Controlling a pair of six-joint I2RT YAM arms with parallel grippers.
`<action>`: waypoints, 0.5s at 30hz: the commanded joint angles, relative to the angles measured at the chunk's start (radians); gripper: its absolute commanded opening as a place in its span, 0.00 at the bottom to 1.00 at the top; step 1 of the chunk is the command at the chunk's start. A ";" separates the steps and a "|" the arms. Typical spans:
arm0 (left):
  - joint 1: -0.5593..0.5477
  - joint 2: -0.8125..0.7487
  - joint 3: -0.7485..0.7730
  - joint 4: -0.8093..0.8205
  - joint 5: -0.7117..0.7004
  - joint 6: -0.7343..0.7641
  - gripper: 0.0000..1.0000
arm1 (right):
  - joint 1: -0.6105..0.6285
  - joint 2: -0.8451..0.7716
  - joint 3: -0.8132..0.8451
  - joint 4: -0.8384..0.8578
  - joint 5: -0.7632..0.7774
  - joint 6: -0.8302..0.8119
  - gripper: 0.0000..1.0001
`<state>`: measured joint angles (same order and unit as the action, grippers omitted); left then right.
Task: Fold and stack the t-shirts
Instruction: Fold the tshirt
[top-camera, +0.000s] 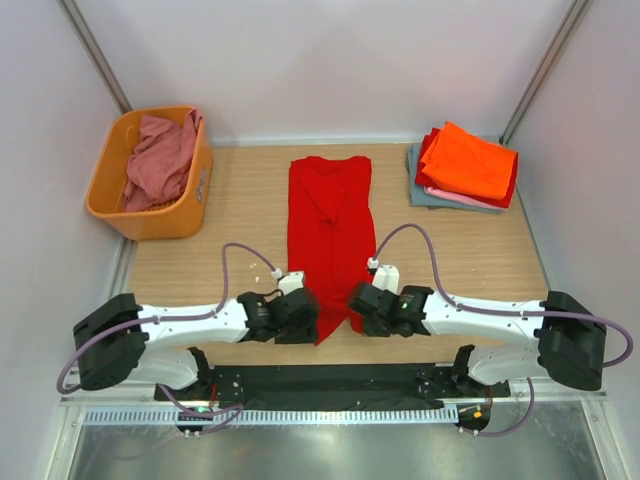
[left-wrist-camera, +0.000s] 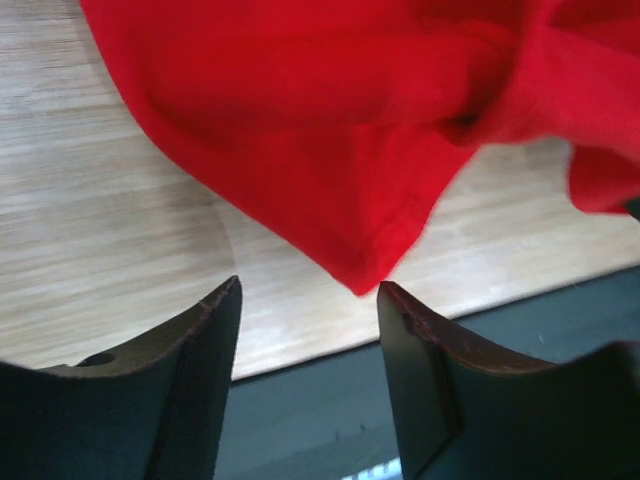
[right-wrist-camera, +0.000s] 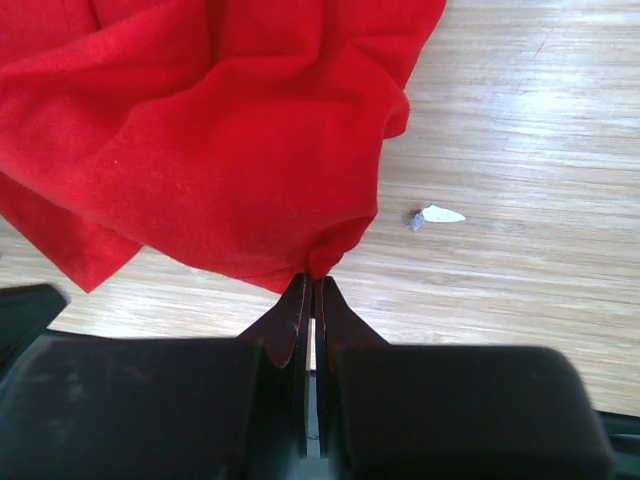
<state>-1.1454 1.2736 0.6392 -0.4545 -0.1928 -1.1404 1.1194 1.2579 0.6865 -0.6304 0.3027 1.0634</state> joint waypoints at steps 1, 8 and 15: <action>-0.008 0.076 0.000 0.068 -0.054 -0.059 0.57 | 0.005 -0.034 0.010 -0.006 0.059 0.032 0.01; -0.057 0.207 0.034 0.073 -0.099 -0.123 0.47 | 0.005 -0.048 0.012 -0.022 0.070 0.030 0.01; -0.071 0.219 0.062 0.071 -0.117 -0.105 0.00 | 0.006 -0.075 0.011 -0.055 0.078 0.033 0.01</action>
<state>-1.2068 1.4693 0.7044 -0.3485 -0.2798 -1.2476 1.1194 1.2140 0.6865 -0.6594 0.3336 1.0767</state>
